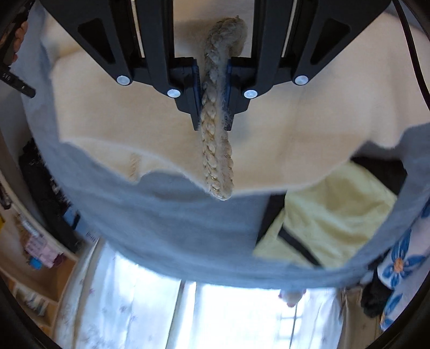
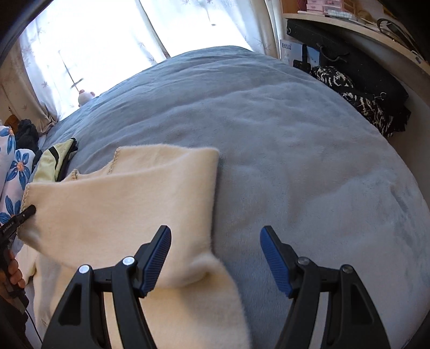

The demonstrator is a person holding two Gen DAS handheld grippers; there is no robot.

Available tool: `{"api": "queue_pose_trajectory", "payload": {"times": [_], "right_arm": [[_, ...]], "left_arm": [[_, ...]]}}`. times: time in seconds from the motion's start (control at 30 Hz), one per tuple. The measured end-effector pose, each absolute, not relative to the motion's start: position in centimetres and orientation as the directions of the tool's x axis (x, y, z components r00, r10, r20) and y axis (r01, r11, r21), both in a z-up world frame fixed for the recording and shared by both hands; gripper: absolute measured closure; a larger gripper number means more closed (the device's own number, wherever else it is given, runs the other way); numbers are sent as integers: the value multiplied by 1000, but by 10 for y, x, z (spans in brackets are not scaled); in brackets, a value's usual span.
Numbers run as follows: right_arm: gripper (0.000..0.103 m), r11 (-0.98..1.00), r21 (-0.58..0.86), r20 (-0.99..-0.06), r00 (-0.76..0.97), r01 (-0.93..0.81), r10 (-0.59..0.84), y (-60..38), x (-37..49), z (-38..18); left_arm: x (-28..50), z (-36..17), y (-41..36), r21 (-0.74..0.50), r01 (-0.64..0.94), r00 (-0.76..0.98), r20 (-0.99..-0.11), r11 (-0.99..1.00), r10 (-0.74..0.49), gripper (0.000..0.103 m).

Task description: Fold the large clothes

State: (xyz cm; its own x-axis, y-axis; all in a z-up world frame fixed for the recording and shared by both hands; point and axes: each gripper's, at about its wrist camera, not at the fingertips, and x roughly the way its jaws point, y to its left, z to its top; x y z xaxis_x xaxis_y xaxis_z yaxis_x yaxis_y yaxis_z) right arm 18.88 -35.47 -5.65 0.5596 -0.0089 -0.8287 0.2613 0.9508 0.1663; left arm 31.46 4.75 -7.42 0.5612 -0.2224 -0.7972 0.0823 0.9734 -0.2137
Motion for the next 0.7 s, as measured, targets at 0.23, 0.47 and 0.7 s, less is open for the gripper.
{"api": "queue_pose_trajectory", "payload": {"times": [0.23,0.47,0.7], "right_arm": [[34,942,246,-880,461,228,118,-365,245,-100],[84,936,273,-885,440,223,153,-367,288,-122],[82,967,126,-911,412,221,25,-363,303,-123]], "left_arm": [[319,-128,82,-229,-33,454,-871,973,-189,71],[323,-127,73,-273,-36,430,-873,961,-231,70],[313,-131,34,-157,27,441,-885,987,-152,69]]}}
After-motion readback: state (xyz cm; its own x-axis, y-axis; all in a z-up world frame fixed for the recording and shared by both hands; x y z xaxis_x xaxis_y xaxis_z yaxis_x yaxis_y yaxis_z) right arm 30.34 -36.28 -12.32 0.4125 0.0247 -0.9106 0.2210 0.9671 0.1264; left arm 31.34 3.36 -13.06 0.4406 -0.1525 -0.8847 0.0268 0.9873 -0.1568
